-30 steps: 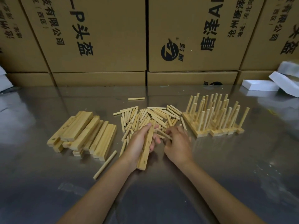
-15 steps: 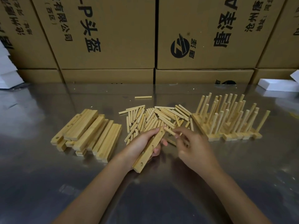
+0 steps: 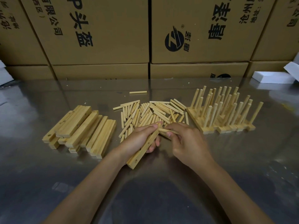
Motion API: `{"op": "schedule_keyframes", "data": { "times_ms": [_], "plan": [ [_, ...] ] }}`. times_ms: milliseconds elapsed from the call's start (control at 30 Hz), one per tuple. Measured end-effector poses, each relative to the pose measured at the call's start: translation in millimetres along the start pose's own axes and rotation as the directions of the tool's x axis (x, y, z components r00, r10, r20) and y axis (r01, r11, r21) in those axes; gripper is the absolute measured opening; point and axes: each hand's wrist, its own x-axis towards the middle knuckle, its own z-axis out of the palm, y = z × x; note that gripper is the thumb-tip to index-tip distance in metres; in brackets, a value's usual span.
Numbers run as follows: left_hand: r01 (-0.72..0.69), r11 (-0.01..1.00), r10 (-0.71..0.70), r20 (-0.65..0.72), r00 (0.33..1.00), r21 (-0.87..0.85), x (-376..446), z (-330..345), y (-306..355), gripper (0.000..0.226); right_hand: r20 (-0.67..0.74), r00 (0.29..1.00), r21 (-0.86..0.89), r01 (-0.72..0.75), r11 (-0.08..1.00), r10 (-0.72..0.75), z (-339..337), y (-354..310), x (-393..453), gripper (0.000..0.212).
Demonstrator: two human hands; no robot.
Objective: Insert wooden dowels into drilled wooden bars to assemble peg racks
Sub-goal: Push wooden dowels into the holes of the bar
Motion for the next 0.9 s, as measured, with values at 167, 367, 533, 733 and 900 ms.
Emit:
{"op": "schedule_keyframes", "data": {
  "times_ms": [167,367,533,733,900],
  "plan": [
    [-0.015,1.0,0.015,0.013,1.0,0.003,1,-2,-1,0.03,-0.046,0.997,0.056,-0.062,0.997,0.064,6,-2,-5,0.018],
    [-0.023,0.999,0.022,0.032,0.999,0.025,-1,-1,-1,0.03,-0.067,0.988,0.109,-0.134,0.985,0.142,9,-5,-6,0.018],
    [-0.054,0.994,0.052,0.024,0.998,0.091,-3,1,-3,0.028,-0.05,0.979,0.205,-0.186,0.961,0.2,8,-7,-6,0.018],
    [-0.066,0.992,0.067,-0.003,0.998,0.109,-5,3,-2,0.035,-0.024,0.975,0.257,-0.208,0.944,0.222,9,-4,-2,0.015],
    [-0.043,0.998,0.039,-0.079,0.996,-0.049,-5,10,-3,0.034,-0.036,0.944,0.512,-0.265,0.817,0.329,-1,2,9,0.011]
  ]
}}
